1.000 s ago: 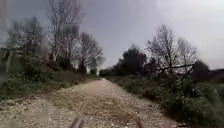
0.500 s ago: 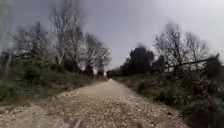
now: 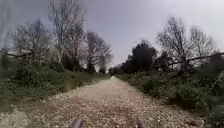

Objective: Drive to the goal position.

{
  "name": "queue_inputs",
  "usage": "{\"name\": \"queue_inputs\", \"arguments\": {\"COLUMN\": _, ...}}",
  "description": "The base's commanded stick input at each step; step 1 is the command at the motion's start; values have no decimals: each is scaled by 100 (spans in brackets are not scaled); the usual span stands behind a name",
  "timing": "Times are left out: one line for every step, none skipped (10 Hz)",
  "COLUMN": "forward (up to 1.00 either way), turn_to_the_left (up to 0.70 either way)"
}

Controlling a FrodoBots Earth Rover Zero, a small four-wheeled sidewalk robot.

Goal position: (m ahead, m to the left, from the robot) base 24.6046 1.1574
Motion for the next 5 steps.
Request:
{"name": "queue_inputs", "arguments": {"forward": 70, "turn_to_the_left": 0}}
{"name": "queue_inputs", "arguments": {"forward": 70, "turn_to_the_left": 0}}
{"name": "queue_inputs", "arguments": {"forward": 70, "turn_to_the_left": 0}}
{"name": "queue_inputs", "arguments": {"forward": 70, "turn_to_the_left": 0}}
{"name": "queue_inputs", "arguments": {"forward": 70, "turn_to_the_left": 0}}
